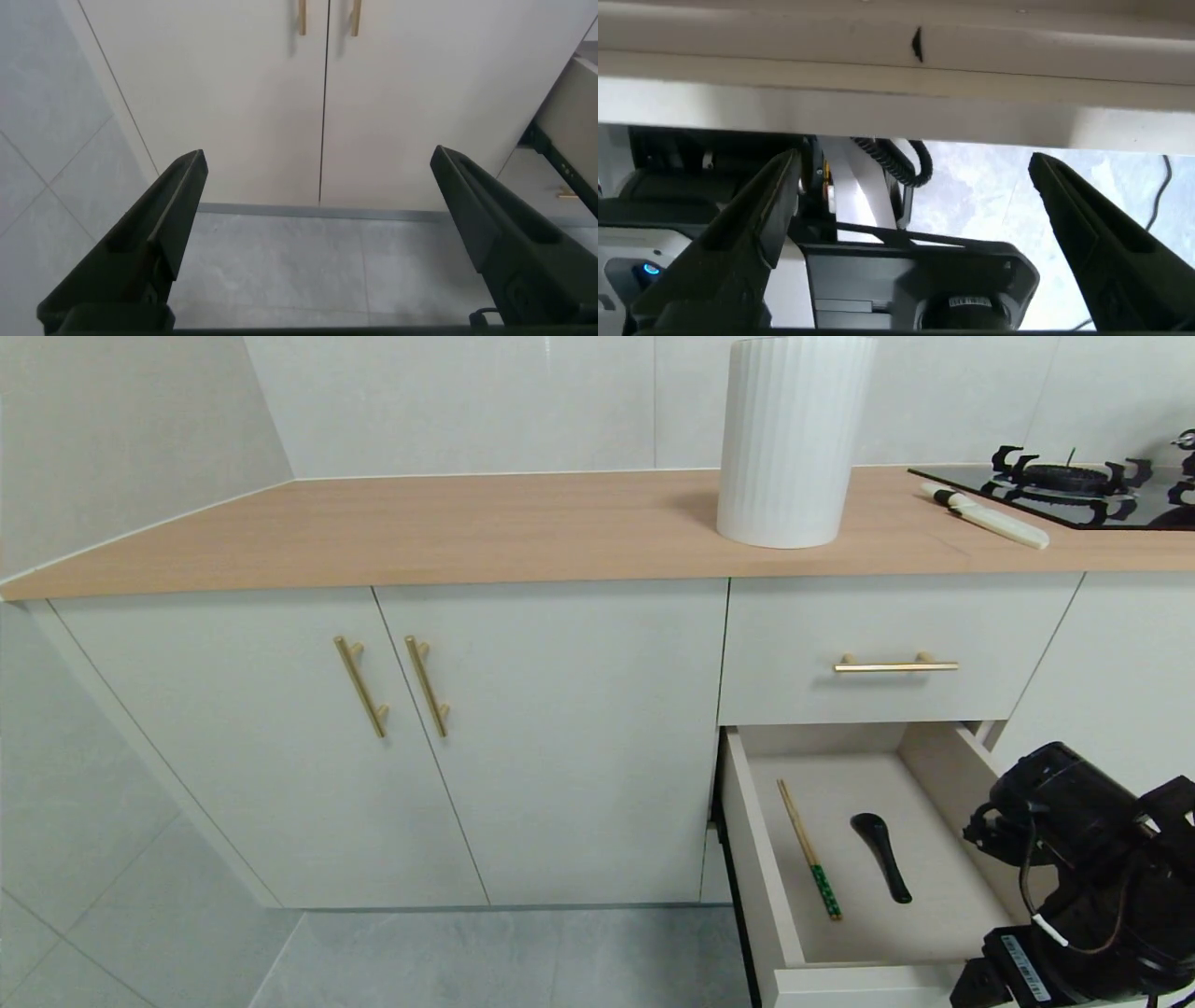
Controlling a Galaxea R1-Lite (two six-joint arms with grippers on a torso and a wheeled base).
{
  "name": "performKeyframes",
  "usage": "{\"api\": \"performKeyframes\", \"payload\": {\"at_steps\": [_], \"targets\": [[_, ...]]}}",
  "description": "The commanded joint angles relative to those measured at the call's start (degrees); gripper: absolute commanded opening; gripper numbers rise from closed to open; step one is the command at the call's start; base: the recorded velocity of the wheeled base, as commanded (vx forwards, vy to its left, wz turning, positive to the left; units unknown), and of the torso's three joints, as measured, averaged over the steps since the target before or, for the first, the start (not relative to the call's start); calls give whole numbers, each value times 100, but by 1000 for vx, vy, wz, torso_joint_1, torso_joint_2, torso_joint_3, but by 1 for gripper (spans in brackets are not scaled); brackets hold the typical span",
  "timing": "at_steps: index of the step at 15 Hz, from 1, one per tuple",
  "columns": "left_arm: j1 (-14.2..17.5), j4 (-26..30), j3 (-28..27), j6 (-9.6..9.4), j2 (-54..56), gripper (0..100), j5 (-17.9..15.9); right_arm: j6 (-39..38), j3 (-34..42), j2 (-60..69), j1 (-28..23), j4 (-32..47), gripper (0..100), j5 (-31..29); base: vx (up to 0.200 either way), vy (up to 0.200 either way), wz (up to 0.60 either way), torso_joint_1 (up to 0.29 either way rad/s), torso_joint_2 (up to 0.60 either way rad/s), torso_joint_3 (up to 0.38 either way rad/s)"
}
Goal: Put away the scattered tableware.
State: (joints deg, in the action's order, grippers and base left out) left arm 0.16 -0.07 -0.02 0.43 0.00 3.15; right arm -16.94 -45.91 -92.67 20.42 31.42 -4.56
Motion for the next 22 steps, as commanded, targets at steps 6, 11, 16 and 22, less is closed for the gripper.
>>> {"api": "performKeyframes", "payload": {"at_steps": [6, 11, 16, 22], "targets": [[2, -1, 2, 1, -9, 100, 11, -2, 29, -75, -187, -373, 100, -1, 0, 0, 0, 0, 0, 0], [2, -1, 2, 1, -9, 100, 2, -2, 363, -93, -196, -1340, 100, -89, 0, 0, 0, 0, 0, 0], [2, -1, -6, 1, -9, 100, 2, -2, 530, -286, -187, -1955, 100, -230, 0, 0, 0, 0, 0, 0], [2, -1, 2, 1, -9, 100, 11, 218, 785, -831, -231, -3361, 100, -423, 0, 0, 0, 0, 0, 0]]}}
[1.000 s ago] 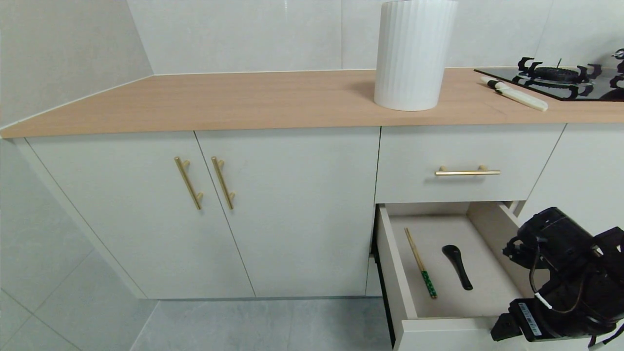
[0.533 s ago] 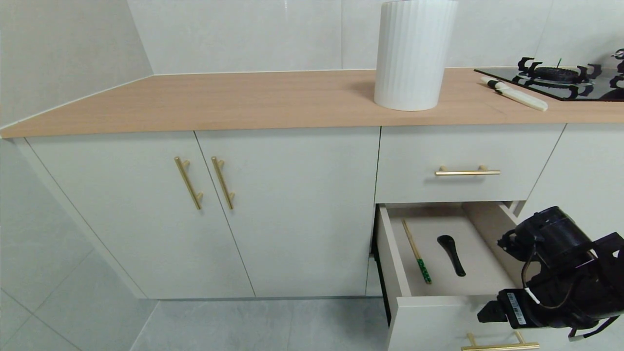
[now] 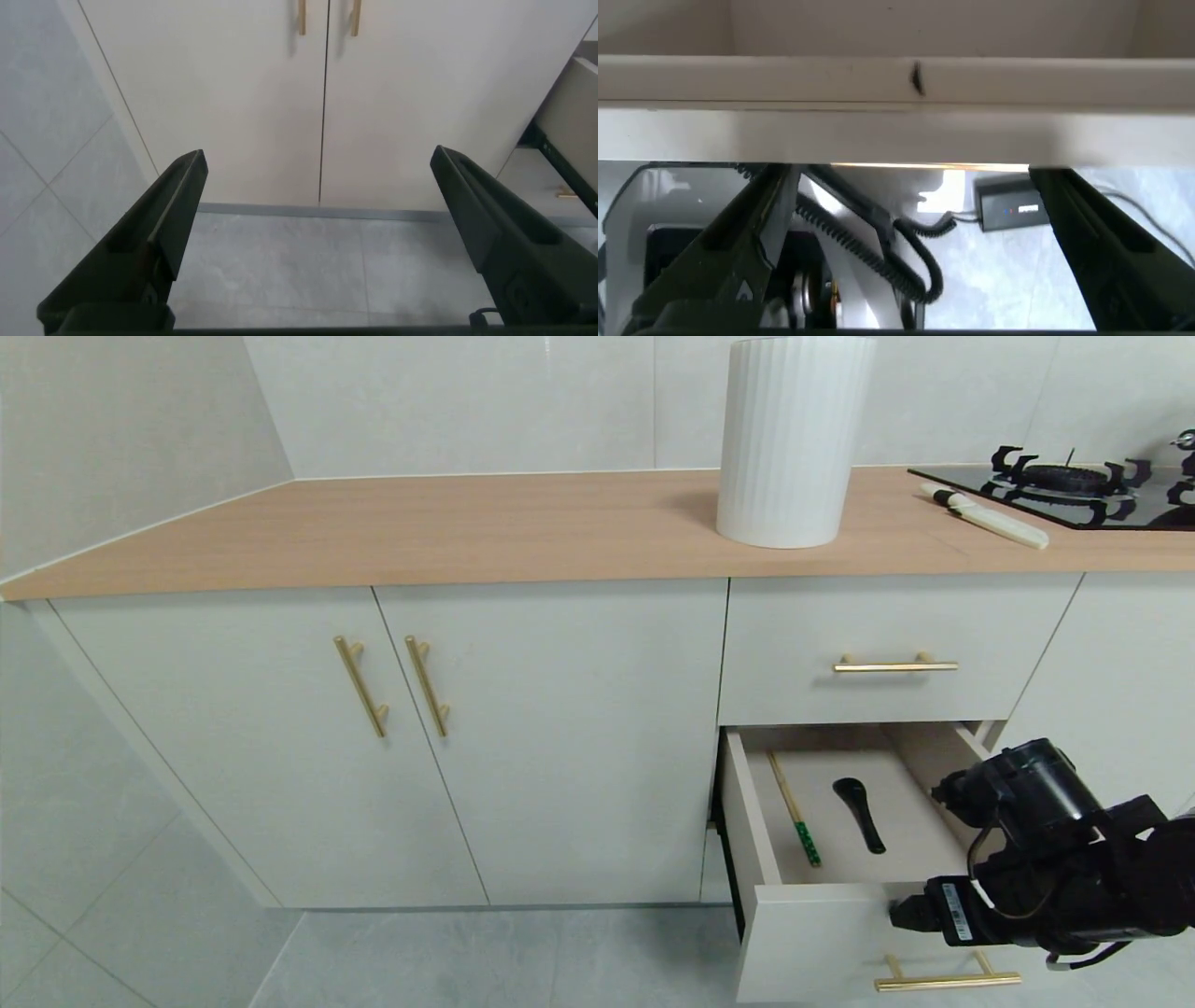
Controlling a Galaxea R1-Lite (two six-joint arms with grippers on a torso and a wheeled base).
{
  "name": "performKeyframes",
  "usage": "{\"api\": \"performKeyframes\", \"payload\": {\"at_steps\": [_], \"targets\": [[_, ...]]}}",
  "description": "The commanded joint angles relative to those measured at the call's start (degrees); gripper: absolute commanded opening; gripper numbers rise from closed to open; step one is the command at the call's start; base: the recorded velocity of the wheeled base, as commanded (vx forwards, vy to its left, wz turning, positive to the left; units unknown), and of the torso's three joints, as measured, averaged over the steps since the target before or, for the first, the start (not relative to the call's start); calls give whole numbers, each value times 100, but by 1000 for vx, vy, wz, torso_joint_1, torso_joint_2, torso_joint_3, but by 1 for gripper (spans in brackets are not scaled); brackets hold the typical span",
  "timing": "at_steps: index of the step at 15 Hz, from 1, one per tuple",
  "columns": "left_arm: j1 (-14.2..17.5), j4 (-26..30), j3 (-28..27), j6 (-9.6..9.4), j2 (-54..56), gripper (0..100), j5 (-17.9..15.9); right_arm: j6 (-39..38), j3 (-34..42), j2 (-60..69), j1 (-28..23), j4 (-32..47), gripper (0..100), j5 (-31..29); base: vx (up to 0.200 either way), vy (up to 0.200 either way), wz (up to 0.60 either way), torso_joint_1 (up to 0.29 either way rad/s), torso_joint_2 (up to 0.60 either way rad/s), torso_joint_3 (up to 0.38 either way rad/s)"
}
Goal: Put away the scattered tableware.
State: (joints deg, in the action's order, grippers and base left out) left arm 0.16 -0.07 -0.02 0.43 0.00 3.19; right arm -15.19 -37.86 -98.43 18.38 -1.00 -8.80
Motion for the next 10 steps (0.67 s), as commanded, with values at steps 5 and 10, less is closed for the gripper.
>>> {"api": "performKeyframes", "payload": {"at_steps": [5, 10], "targets": [[2, -1, -6, 1, -9, 100, -3, 473, -230, -889, -318, -1394, 100, 1, 0, 0, 0, 0, 0, 0], [2, -1, 2, 1, -9, 100, 6, 684, -450, -1530, -476, -2888, 100, 1, 0, 0, 0, 0, 0, 0]]}}
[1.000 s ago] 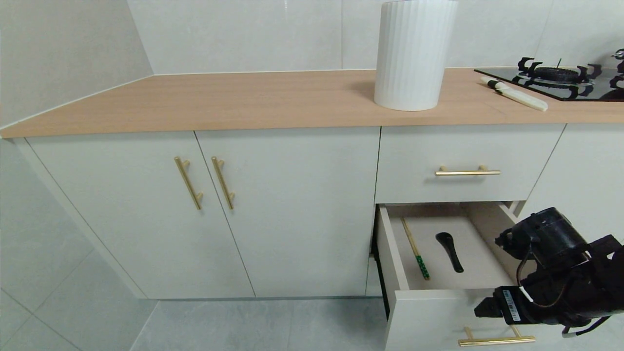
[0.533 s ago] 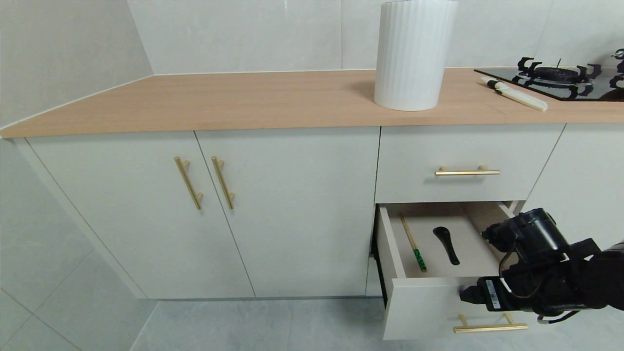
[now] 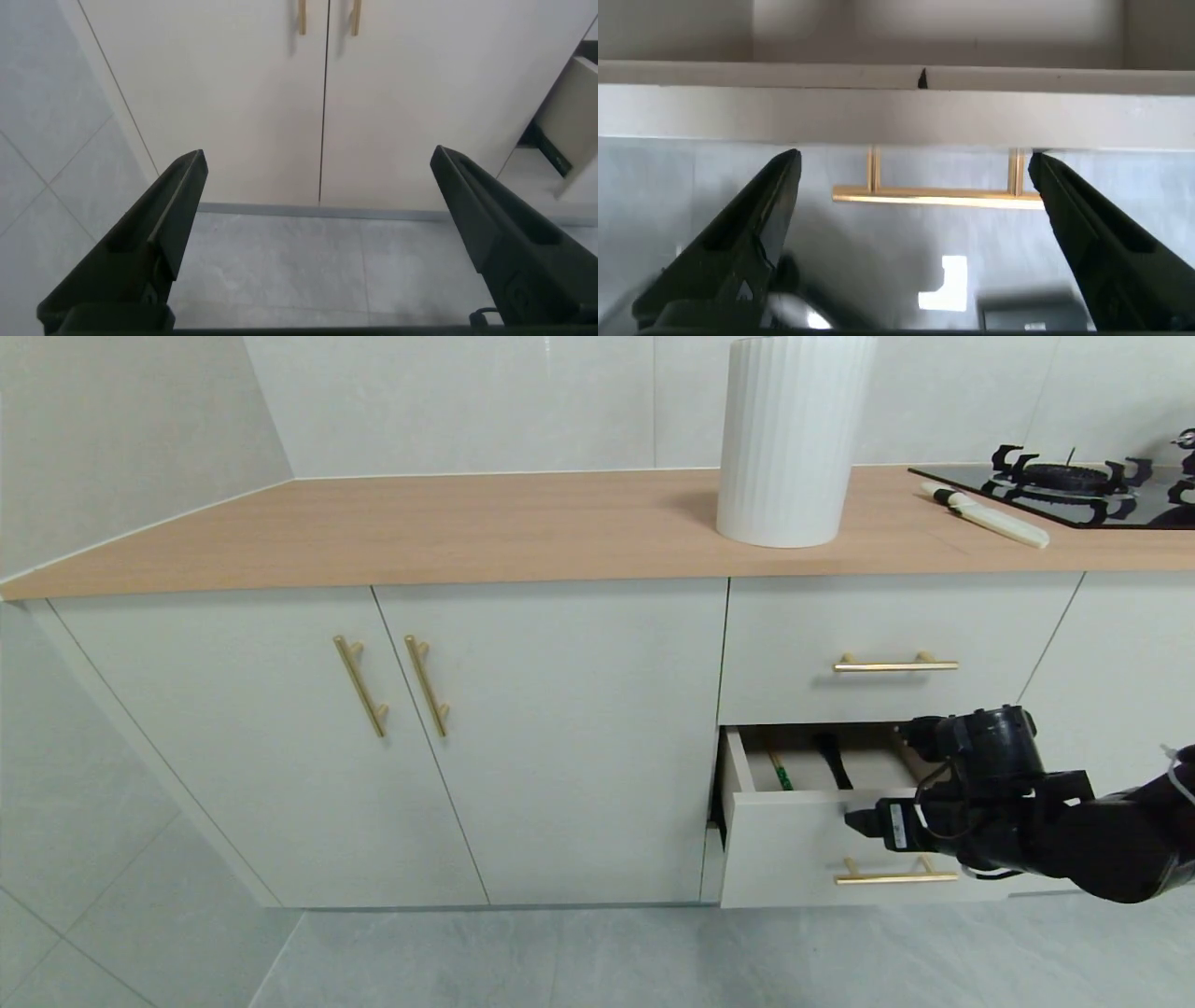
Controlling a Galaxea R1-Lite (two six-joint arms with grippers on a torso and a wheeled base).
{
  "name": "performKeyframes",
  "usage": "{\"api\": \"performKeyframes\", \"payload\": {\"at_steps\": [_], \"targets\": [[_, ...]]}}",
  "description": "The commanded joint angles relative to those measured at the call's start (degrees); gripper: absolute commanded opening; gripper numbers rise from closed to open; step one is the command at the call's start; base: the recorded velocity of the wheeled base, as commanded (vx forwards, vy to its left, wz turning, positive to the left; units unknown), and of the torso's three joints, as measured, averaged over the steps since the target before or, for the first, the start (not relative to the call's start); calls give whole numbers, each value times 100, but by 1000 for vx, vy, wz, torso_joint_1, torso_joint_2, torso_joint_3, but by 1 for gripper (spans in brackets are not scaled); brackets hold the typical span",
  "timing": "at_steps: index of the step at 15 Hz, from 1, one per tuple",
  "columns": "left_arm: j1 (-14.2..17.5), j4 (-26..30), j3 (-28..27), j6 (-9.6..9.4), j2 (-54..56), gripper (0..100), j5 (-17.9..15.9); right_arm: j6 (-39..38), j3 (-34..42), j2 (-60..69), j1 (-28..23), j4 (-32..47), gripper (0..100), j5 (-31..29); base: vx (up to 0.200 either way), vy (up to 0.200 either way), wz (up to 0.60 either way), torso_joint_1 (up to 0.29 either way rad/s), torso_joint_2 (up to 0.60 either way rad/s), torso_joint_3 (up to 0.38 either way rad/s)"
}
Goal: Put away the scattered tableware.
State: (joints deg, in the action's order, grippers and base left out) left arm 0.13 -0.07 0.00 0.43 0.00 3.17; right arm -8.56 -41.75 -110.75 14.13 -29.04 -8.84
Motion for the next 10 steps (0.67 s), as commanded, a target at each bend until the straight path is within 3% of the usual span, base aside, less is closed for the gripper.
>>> {"api": "performKeyframes", "payload": {"at_steps": [1, 7, 10], "targets": [[4, -1, 0, 1, -9, 100, -1, 21, -131, -447, -86, -401, 100, -4, 0, 0, 0, 0, 0, 0], [4, -1, 0, 1, -9, 100, -1, 249, -228, -1212, -367, -1614, 100, -4, 0, 0, 0, 0, 0, 0], [4, -1, 0, 1, -9, 100, 8, 258, -167, -1651, -367, -2959, 100, -180, 0, 0, 0, 0, 0, 0]]}}
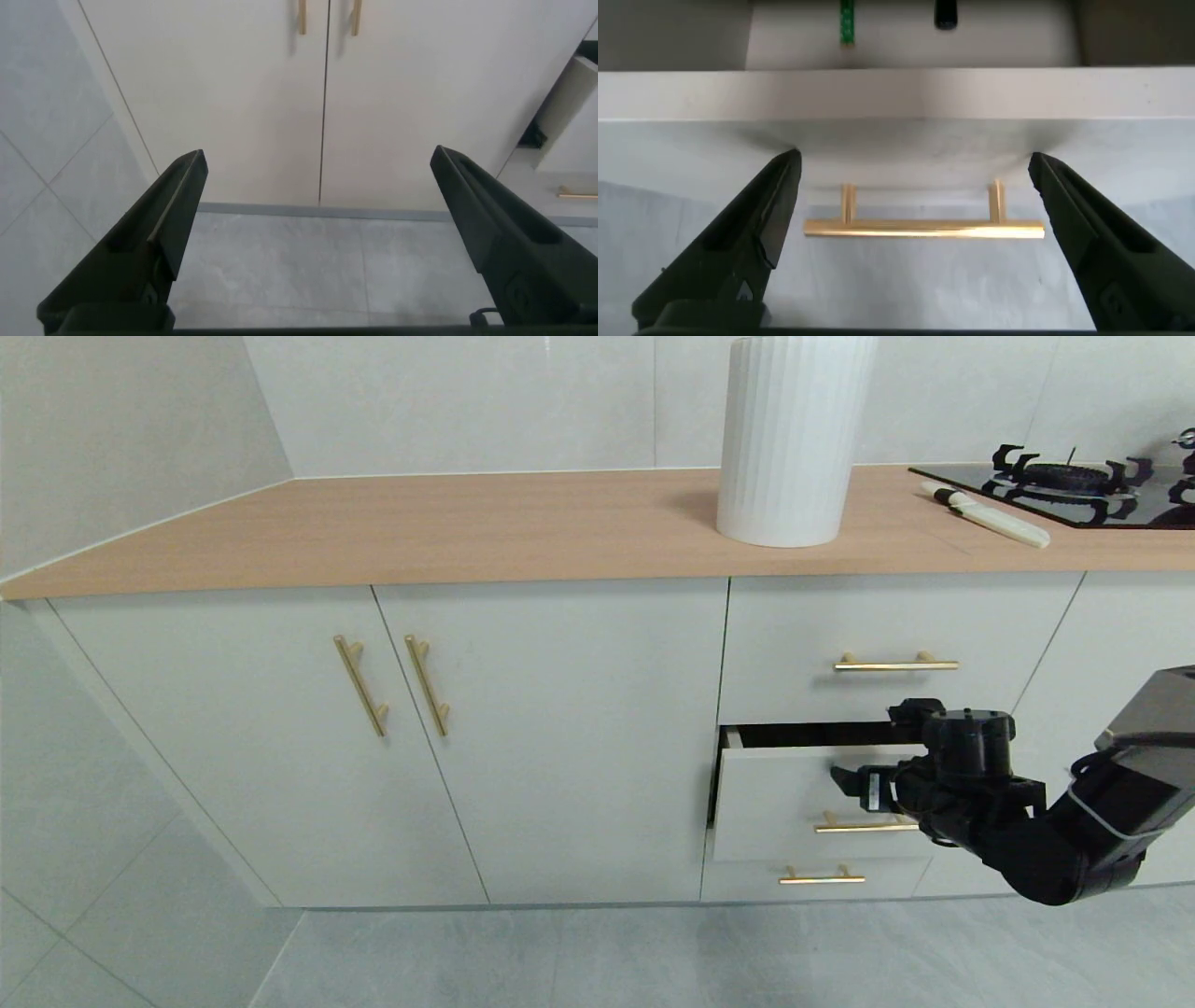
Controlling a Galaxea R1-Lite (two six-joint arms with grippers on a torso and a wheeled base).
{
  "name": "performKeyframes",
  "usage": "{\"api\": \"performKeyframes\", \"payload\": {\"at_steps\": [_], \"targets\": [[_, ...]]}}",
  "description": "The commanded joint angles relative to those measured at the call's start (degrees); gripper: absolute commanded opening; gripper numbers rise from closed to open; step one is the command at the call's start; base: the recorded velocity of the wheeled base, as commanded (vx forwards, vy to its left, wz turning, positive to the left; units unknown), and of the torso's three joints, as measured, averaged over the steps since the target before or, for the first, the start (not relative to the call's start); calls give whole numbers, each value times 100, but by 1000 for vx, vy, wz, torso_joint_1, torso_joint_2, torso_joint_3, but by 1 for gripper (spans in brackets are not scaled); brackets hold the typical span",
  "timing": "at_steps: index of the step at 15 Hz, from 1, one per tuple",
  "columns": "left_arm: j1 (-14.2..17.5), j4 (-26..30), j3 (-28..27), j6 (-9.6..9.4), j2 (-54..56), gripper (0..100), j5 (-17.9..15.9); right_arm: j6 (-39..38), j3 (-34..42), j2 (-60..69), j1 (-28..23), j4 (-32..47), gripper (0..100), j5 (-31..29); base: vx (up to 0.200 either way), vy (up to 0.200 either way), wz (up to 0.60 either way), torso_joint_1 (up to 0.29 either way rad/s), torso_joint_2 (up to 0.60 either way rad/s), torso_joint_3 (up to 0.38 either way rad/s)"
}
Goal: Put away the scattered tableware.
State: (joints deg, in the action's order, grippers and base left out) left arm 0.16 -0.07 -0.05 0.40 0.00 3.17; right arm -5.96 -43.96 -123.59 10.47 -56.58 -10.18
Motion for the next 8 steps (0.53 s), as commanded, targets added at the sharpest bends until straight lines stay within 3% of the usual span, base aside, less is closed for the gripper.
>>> {"api": "performKeyframes", "payload": {"at_steps": [1, 8], "targets": [[2, -1, 5, 4, -9, 100, -1, 7, 72, -412, -10, -345, 100, -81, 0, 0, 0, 0, 0, 0], [2, -1, 5, 4, -9, 100, -1, -45, -368, -631, -89, -407, 100, -634, 0, 0, 0, 0, 0, 0]]}}
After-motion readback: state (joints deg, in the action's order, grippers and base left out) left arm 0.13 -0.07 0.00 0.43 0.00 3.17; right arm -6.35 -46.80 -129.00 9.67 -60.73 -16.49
